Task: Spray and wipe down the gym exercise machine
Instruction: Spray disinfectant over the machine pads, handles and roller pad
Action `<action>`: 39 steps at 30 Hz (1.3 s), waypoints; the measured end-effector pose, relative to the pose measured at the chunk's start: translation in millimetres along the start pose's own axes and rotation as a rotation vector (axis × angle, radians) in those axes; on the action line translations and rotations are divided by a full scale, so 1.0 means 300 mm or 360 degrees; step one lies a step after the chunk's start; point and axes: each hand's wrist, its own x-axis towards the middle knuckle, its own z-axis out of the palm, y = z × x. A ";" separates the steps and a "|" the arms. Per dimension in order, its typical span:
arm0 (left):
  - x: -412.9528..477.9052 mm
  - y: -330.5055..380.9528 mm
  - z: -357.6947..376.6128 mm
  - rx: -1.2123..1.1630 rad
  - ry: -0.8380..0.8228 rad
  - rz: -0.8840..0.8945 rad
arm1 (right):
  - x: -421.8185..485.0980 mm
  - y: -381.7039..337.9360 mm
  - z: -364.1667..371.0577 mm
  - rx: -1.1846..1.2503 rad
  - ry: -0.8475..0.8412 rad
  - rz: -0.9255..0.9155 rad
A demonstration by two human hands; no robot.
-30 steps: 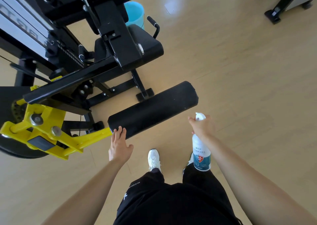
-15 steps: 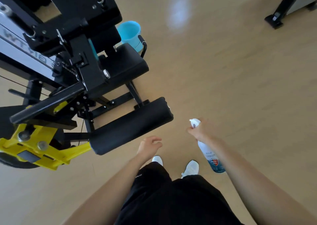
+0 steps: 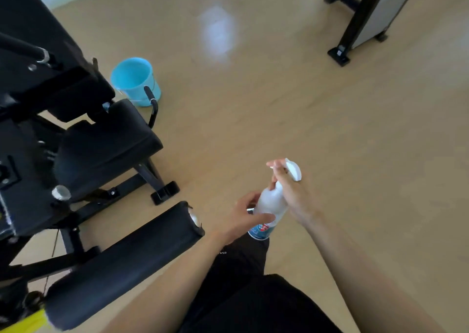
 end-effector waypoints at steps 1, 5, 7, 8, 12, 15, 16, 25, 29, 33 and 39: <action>0.064 0.036 -0.011 0.0010 -0.0004 0.0036 | 0.058 -0.030 -0.010 0.0012 0.0029 -0.0036; 0.313 0.200 -0.084 0.0015 -0.0105 0.0073 | 0.292 -0.194 -0.026 -0.0088 0.0033 -0.0045; 0.424 0.280 -0.136 0.0026 -0.0096 0.0080 | 0.416 -0.280 -0.028 -0.0162 -0.0013 -0.0060; 0.480 0.319 -0.167 0.0023 -0.0078 0.0096 | 0.479 -0.327 -0.027 -0.0223 -0.0033 -0.0088; 0.644 0.448 -0.302 -0.0031 0.0087 0.0123 | 0.715 -0.478 -0.020 -0.0458 -0.0117 -0.0155; 0.737 0.516 -0.404 -0.0101 0.0245 0.0122 | 0.881 -0.559 0.017 -0.0569 -0.0150 -0.0214; 0.768 0.537 -0.440 -0.0107 0.0308 0.0124 | 0.940 -0.584 0.034 -0.0601 -0.0167 -0.0230; 1.086 0.694 -0.848 -0.0001 0.0908 -0.0138 | 1.577 -0.736 0.312 -0.0661 -0.0468 -0.0096; 1.222 0.776 -1.045 0.0071 0.1136 -0.0240 | 1.854 -0.845 0.496 -0.0615 -0.0726 -0.0027; 1.329 0.858 -1.255 -0.0020 0.1355 -0.0378 | 2.121 -0.993 0.740 -0.0672 -0.0998 0.0014; 1.451 0.878 -1.604 -0.0160 0.1544 -0.0432 | 2.430 -1.088 1.161 -0.0799 -0.1294 0.0106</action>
